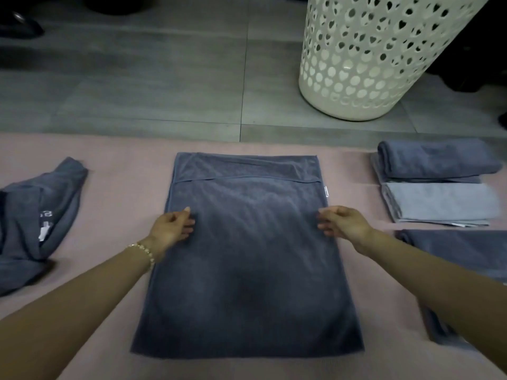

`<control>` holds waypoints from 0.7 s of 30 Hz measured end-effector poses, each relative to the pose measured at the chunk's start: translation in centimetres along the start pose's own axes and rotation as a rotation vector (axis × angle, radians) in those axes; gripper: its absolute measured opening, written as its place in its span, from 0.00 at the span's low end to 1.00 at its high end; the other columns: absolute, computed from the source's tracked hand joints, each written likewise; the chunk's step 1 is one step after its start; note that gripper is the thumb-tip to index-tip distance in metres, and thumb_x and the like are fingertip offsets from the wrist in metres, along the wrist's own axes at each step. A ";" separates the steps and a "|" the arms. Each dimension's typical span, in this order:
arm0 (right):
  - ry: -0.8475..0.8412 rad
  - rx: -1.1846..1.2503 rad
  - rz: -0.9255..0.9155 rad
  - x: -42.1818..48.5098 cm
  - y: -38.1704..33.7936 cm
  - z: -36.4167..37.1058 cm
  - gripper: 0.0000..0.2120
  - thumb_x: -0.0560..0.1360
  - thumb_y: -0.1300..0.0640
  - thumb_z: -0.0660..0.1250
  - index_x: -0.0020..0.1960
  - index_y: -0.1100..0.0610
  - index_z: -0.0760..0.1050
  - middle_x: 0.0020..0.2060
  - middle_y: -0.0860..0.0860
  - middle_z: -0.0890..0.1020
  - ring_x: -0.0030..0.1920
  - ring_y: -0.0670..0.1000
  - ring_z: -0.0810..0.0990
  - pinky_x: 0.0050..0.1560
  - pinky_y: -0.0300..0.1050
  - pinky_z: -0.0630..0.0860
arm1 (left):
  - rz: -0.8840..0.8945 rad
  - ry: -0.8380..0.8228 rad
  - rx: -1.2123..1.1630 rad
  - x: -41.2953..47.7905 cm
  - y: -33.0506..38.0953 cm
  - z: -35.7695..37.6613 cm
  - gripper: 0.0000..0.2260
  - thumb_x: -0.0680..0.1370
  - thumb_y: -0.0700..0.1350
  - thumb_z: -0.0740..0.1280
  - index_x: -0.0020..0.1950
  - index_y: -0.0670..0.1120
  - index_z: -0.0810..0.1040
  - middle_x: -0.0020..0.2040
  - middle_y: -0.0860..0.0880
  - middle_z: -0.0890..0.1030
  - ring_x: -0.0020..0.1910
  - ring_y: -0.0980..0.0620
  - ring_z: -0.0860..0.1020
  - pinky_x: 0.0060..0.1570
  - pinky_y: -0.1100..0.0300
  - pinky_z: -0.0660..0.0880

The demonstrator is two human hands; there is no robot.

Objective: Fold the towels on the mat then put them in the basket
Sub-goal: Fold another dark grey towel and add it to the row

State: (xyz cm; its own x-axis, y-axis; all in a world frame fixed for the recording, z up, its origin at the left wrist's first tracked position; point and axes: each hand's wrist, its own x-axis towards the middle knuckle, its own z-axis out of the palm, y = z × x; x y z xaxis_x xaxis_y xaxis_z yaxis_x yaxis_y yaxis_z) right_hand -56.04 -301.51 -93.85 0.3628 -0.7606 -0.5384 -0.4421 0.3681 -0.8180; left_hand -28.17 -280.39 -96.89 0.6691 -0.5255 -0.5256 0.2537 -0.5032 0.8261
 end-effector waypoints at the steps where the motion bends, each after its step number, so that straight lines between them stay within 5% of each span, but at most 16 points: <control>1: -0.016 0.090 0.030 1.1 -0.8 0.5 0.06 0.77 0.58 0.66 0.51 0.60 0.75 0.50 0.57 0.79 0.40 0.50 0.79 0.35 0.36 0.79 | -0.074 -0.016 -0.123 1.0 0.3 0.4 0.13 0.81 0.48 0.59 0.60 0.41 0.71 0.54 0.41 0.76 0.40 0.51 0.76 0.46 0.61 0.75; 7: 0.068 0.471 0.197 7.7 -2.6 2.3 0.21 0.79 0.57 0.62 0.69 0.65 0.66 0.67 0.60 0.72 0.65 0.56 0.74 0.58 0.43 0.72 | -0.163 0.095 -0.503 7.7 2.5 0.5 0.20 0.82 0.46 0.59 0.70 0.37 0.66 0.68 0.41 0.72 0.60 0.47 0.75 0.58 0.57 0.72; 14: 0.144 0.650 0.279 12.1 -3.0 3.5 0.19 0.82 0.61 0.53 0.71 0.66 0.63 0.68 0.60 0.71 0.63 0.55 0.74 0.57 0.40 0.74 | -0.198 0.181 -0.582 12.3 3.4 1.7 0.17 0.81 0.44 0.61 0.68 0.39 0.70 0.67 0.45 0.73 0.66 0.51 0.73 0.56 0.63 0.71; 16: 0.177 0.611 0.272 12.3 -3.0 3.7 0.19 0.81 0.60 0.58 0.70 0.64 0.65 0.64 0.58 0.75 0.62 0.53 0.77 0.55 0.38 0.75 | -0.193 0.243 -0.592 12.7 3.3 2.0 0.15 0.80 0.44 0.62 0.65 0.39 0.72 0.64 0.46 0.75 0.61 0.52 0.76 0.52 0.64 0.74; 19: 0.244 0.561 0.238 12.7 -2.3 2.8 0.10 0.77 0.63 0.65 0.56 0.66 0.73 0.43 0.55 0.79 0.33 0.46 0.83 0.36 0.32 0.79 | -0.127 0.346 -0.549 12.3 3.0 1.5 0.06 0.78 0.42 0.67 0.48 0.39 0.76 0.45 0.46 0.81 0.35 0.59 0.82 0.33 0.69 0.78; 21: 0.270 0.521 0.220 12.6 -1.9 1.9 0.03 0.75 0.65 0.67 0.45 0.66 0.74 0.38 0.54 0.79 0.26 0.46 0.81 0.31 0.33 0.79 | -0.055 0.388 -0.420 11.9 2.1 0.7 0.07 0.76 0.40 0.70 0.40 0.40 0.74 0.31 0.47 0.81 0.23 0.60 0.78 0.26 0.70 0.75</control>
State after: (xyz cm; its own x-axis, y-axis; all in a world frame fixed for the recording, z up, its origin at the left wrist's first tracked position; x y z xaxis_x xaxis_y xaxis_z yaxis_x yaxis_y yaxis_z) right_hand -49.04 -310.78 -99.53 0.0586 -0.7208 -0.6907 0.0001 0.6919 -0.7220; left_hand -20.15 -288.11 -101.57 0.8343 -0.1758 -0.5225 0.4983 -0.1650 0.8512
